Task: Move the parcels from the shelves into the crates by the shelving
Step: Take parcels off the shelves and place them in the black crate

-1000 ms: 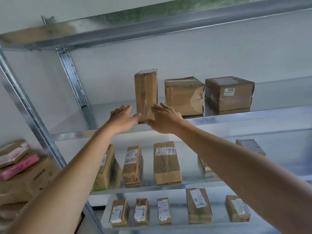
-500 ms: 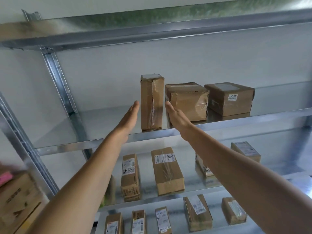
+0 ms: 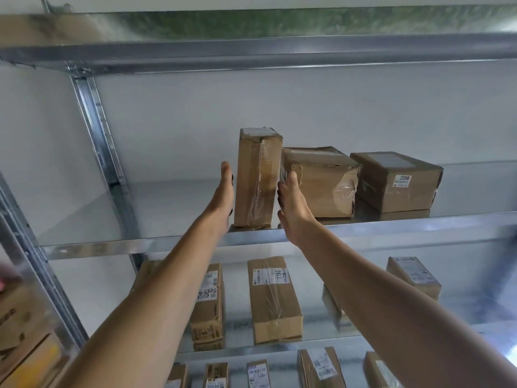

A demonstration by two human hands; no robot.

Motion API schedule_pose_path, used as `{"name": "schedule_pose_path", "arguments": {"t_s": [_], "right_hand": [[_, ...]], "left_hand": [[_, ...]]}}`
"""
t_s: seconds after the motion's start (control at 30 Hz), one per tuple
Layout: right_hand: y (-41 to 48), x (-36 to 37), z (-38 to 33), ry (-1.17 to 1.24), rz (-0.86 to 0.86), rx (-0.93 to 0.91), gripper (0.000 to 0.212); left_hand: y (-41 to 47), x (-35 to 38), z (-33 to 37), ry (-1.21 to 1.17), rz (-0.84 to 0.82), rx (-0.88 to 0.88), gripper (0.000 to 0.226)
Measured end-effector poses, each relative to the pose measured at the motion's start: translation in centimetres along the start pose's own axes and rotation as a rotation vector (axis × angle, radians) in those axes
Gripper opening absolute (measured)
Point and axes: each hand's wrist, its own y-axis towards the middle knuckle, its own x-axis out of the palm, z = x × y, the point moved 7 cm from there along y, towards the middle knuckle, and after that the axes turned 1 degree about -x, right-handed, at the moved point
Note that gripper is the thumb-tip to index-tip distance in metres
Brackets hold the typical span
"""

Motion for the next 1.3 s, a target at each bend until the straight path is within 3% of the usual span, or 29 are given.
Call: {"name": "schedule_pose_path", "arguments": {"t_s": [0.37, 0.6, 1.3], "right_hand": [[3.1, 1.7, -0.2, 0.183, 0.029, -0.006, 0.062], [3.1, 2.3, 0.7, 0.191, 0.025, 0.015, 0.068], [-7.6, 4.8, 0.4, 0.097, -0.003, -0.099, 0.046]], "left_hand": [[1.9, 0.1, -0.3, -0.118, 0.034, -0.039, 0.089], [1.1, 0.7, -0.9, -0.158, 0.015, -0.088, 0.087], [-7.9, -1.7, -2.1, -0.197, 0.095, 0.031, 0.072]]}}
